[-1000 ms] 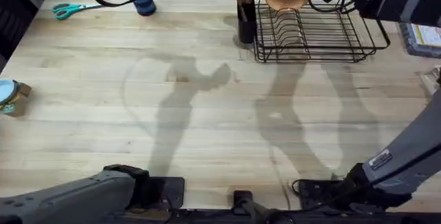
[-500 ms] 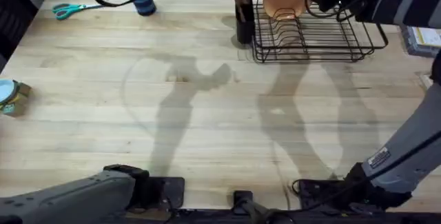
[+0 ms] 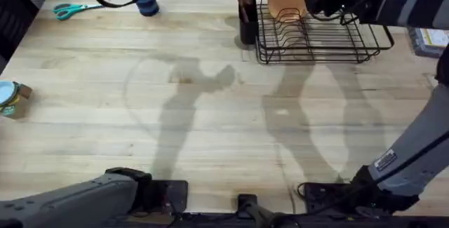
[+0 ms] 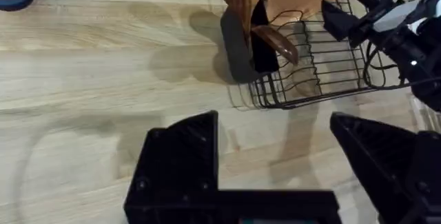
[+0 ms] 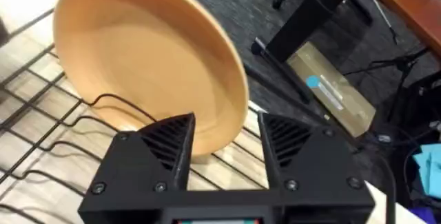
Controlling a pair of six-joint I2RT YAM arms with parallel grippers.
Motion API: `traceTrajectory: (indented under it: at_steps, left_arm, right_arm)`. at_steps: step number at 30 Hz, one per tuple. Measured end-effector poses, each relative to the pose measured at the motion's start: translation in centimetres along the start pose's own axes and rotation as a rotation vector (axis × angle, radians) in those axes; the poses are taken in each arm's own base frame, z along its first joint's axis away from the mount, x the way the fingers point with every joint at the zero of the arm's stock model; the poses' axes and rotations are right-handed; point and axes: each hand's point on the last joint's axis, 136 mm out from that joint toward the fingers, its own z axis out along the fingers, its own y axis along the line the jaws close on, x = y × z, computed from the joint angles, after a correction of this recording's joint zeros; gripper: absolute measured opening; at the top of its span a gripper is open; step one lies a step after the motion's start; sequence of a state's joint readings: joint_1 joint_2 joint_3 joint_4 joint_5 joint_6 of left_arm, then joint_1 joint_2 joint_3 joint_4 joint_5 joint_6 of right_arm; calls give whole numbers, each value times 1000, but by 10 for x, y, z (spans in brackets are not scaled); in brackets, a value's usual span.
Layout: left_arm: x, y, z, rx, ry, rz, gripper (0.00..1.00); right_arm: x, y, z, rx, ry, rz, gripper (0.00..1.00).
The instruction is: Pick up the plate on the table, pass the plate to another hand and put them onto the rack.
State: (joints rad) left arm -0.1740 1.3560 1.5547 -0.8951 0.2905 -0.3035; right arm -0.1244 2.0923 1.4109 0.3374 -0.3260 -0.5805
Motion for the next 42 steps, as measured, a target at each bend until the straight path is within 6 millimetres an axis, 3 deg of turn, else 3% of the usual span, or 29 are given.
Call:
traceTrajectory:
  at_steps: [11,15,16,18,19,26,27,37,41,42]
  left_arm:
    - [0,0,0,0,0,0,993]
    - [0,0,0,0,0,0,994]
    - [0,0,0,0,0,0,993]
    - [0,0,0,0,0,0,993]
    - [0,0,0,0,0,0,993]
    - [0,0,0,0,1,5,993]
    - [1,1,0,-4,3,10,993]
    - [-1,7,0,-38,-5,14,993]
    - [-1,9,0,-50,-9,15,993]
    - [-1,9,0,-51,-9,15,993]
  right_arm:
    - [-8,-4,-2,13,-21,-10,567]
    - [-28,-11,-16,29,-45,-19,577]
    - [-36,-14,-22,34,-52,-18,638]
    - [-51,-17,-37,34,-53,-17,935]
    - [-55,-17,-44,30,-47,-14,979]
    - [-65,1,-97,-51,78,43,993]
    - [-66,13,-125,-89,140,90,993]
    - [-102,36,-228,-105,181,195,993]
    - [-109,45,-263,-94,187,243,993]
    - [-107,42,-281,-33,217,295,993]
